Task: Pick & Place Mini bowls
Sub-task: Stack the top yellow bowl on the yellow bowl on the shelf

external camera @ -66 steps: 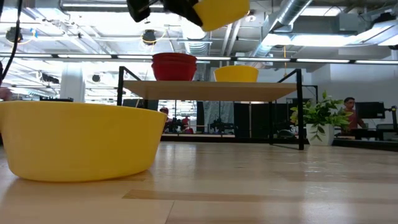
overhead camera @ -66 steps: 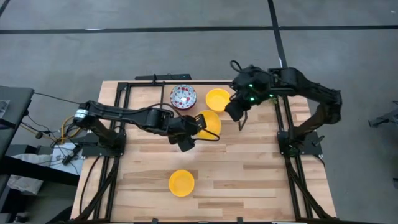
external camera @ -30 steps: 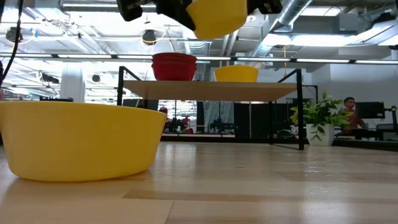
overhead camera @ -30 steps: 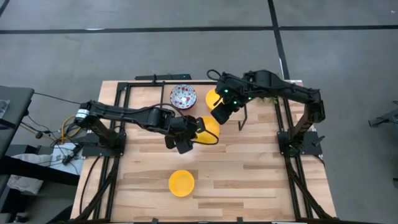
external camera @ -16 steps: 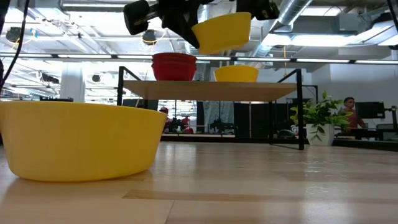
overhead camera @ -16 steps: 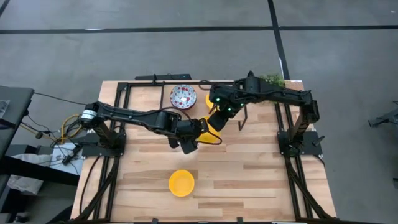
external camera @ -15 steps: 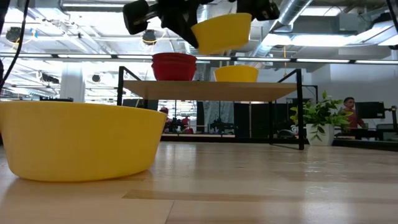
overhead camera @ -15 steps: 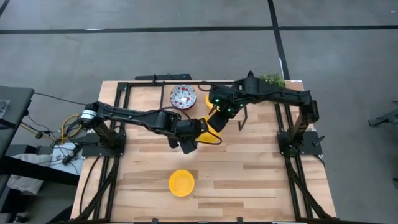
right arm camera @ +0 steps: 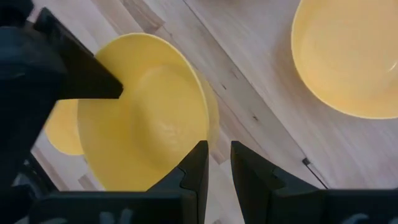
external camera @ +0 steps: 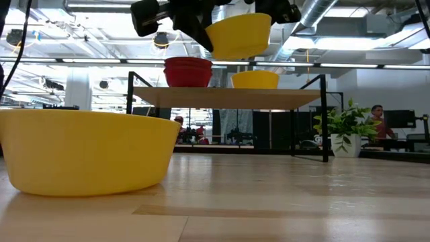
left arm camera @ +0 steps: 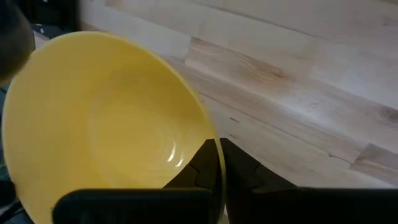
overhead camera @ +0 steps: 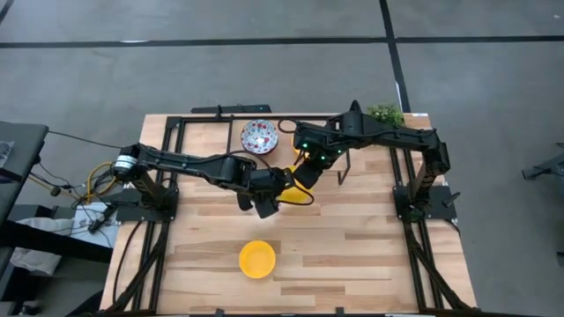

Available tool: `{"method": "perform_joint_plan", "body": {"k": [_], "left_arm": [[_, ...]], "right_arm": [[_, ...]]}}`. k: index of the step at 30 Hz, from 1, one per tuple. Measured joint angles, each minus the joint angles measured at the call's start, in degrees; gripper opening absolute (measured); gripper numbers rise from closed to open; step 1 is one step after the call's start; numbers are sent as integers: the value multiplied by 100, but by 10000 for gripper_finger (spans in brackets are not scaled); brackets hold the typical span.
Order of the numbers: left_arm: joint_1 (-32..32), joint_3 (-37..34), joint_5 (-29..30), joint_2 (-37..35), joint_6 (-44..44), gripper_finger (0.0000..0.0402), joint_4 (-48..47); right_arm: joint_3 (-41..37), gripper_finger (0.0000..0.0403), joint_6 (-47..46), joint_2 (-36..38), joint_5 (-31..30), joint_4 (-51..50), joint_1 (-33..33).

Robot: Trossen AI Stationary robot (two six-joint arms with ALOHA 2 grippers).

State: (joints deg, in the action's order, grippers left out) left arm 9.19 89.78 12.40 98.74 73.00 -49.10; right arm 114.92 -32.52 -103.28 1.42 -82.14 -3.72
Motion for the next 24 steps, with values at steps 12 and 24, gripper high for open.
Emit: {"method": "perform_joint_plan", "body": {"k": [12,24], "left_arm": [[28,0,-197,-10,1,8,0],[21,0,-321,9,-86,8,-5]], "right_arm": [[-1,80,45,21,310,-76,37],[-1,156,-105,21,327,-67,34]]}}
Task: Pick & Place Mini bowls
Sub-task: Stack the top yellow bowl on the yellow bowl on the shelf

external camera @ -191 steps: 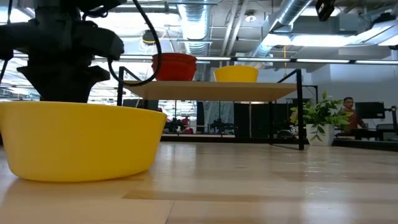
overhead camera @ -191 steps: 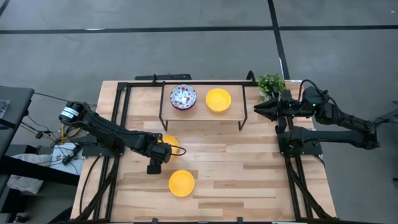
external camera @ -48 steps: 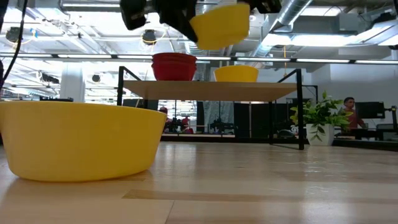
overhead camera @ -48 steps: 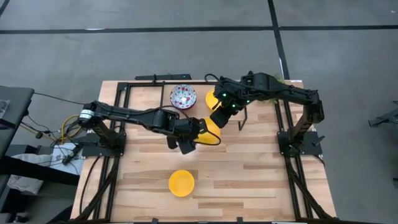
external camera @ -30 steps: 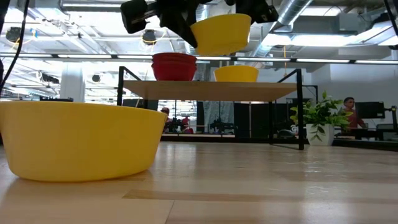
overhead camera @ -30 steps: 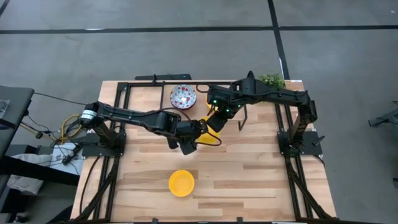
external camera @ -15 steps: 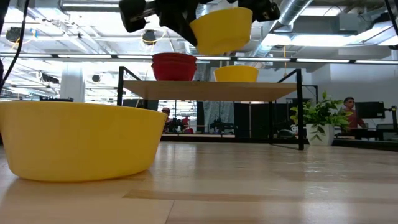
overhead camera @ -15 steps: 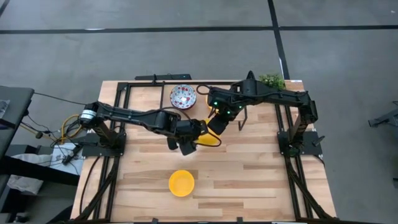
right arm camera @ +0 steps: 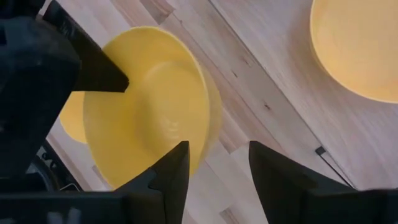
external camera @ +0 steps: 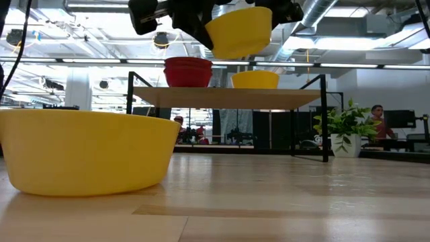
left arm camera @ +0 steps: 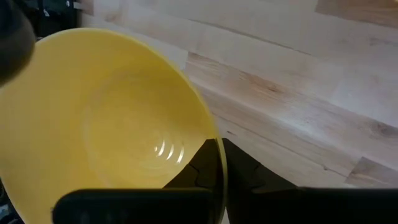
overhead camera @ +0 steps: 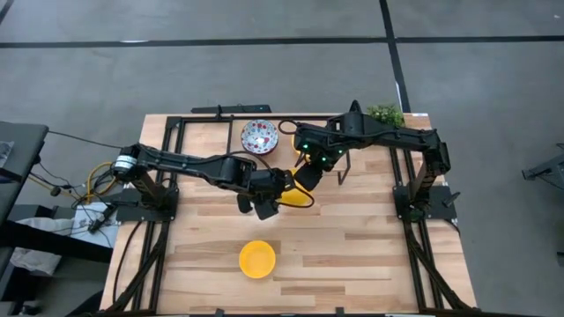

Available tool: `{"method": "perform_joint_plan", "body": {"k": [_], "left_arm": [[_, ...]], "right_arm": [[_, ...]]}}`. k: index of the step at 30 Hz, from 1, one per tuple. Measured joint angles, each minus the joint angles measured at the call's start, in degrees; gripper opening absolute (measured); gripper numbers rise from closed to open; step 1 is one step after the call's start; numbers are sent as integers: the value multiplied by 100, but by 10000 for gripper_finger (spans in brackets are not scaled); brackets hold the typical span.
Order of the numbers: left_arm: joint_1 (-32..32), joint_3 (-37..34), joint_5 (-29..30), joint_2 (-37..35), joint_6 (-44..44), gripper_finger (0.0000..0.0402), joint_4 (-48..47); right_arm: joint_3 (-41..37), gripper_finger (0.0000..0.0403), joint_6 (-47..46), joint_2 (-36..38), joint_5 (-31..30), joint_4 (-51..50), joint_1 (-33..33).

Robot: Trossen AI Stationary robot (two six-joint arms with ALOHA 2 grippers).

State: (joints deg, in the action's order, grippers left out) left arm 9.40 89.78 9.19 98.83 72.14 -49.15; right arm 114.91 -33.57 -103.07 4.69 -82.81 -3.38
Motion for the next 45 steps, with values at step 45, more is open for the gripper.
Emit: {"method": "perform_joint_plan", "body": {"k": [45], "left_arm": [[220,4,327,15,256,8,1]], "right_arm": [[-2,1,401,-236,240,-47,34]]}}
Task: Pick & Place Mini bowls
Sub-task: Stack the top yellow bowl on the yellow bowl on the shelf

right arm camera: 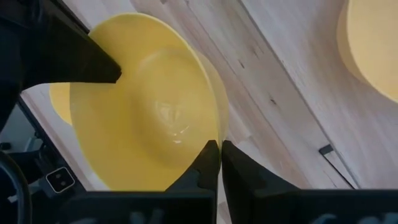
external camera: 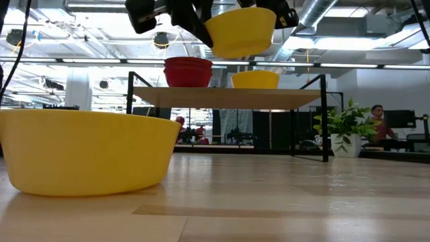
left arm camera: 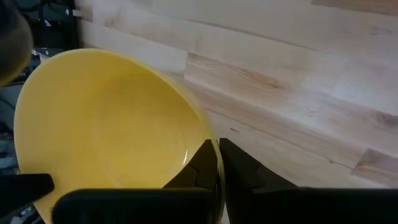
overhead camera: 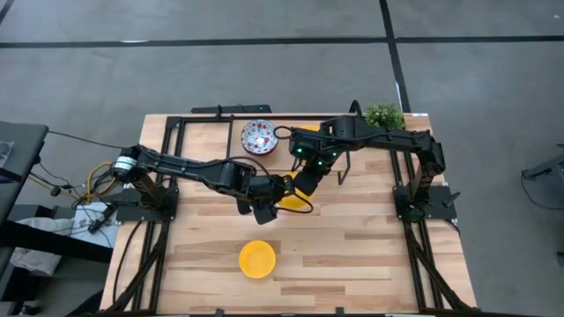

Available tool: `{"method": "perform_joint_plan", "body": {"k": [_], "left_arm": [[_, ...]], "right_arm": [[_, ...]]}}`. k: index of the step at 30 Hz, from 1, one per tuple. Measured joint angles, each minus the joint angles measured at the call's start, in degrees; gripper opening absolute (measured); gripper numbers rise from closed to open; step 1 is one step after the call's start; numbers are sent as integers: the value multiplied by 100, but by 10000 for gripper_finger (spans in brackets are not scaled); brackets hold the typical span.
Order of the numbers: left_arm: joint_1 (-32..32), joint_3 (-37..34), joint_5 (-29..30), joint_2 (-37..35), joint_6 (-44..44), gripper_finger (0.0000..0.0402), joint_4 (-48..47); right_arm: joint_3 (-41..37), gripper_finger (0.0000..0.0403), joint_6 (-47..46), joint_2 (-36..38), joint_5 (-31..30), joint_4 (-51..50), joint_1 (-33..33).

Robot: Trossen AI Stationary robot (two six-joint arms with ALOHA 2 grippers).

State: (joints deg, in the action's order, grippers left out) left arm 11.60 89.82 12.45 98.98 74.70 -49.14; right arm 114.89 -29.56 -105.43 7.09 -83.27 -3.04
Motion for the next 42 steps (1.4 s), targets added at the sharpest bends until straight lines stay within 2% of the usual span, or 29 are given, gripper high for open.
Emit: {"method": "perform_joint_plan", "body": {"k": [12,21,28,31,38,42], "left_arm": [[46,2,-95,0,-216,45,82],[127,2,-92,-2,-752,111,54],[164,2,232,-2,-724,169,32],[165,2,483,-1,-445,189,32],[184,2,729,-1,-185,217,35],[249,2,1301,-1,178,226,34]], "right_arm": [[0,0,-29,53,-257,-50,121],[0,0,-85,55,-160,-80,141],[0,0,-144,55,-96,-90,141],[0,0,-144,55,57,-89,139],[0,0,-54,55,229,-88,137],[0,0,61,55,461,-74,91]]}}
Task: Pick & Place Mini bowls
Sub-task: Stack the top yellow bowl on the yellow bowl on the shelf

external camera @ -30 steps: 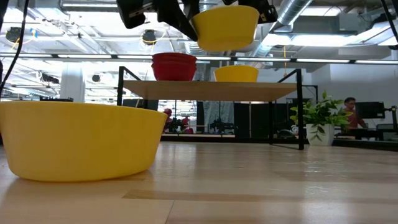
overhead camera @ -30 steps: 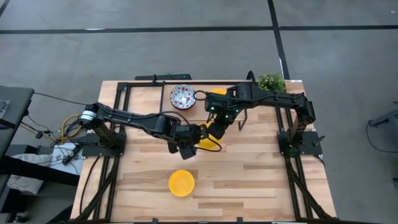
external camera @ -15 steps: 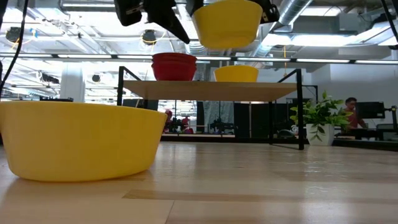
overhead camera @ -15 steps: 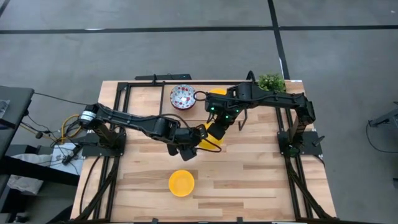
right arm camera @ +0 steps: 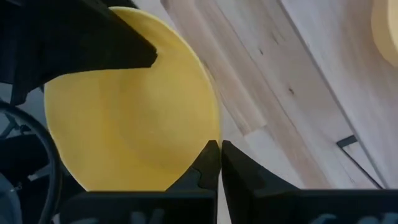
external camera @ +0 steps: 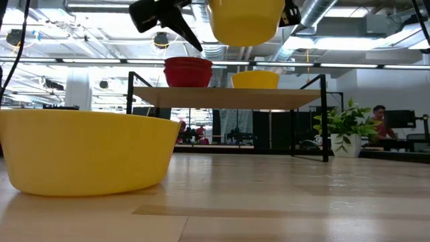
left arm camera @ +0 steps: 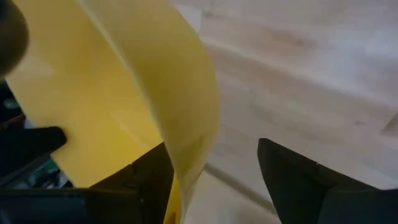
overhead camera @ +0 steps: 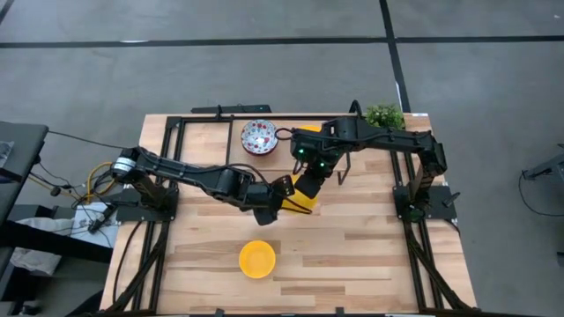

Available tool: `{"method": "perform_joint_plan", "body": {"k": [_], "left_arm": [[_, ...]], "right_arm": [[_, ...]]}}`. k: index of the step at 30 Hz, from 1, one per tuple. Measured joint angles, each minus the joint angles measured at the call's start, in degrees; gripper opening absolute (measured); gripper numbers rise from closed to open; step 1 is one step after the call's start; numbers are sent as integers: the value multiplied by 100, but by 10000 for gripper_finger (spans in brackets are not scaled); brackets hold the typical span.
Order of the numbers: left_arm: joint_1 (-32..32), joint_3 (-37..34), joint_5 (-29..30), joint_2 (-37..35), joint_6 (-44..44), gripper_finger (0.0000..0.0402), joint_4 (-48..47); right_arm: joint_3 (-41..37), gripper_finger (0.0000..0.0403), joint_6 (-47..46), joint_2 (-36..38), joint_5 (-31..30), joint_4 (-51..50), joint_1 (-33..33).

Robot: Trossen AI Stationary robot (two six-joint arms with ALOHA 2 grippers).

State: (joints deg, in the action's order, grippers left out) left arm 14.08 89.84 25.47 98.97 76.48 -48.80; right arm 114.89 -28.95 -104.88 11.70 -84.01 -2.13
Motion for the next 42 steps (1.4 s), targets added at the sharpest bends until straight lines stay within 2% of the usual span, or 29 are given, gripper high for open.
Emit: {"method": "perform_joint_plan", "body": {"k": [4,10,16,22,31,39,42], "left_arm": [[3,0,282,1,2,233,8],[5,0,313,0,-23,235,39],[3,0,-96,-1,-330,235,74],[-4,0,-120,-1,-415,235,86],[-4,0,-452,-1,-670,238,179],[-4,-2,-455,-1,-668,299,205],[-2,-2,-249,-1,-657,327,214]], "right_arm": [[0,0,35,0,52,-40,0],[2,0,140,0,140,-86,14],[2,0,203,0,60,-124,79],[2,0,203,0,0,-136,81],[2,0,203,0,39,-304,95],[2,0,203,0,127,-414,98],[2,0,203,0,127,-456,98]]}}
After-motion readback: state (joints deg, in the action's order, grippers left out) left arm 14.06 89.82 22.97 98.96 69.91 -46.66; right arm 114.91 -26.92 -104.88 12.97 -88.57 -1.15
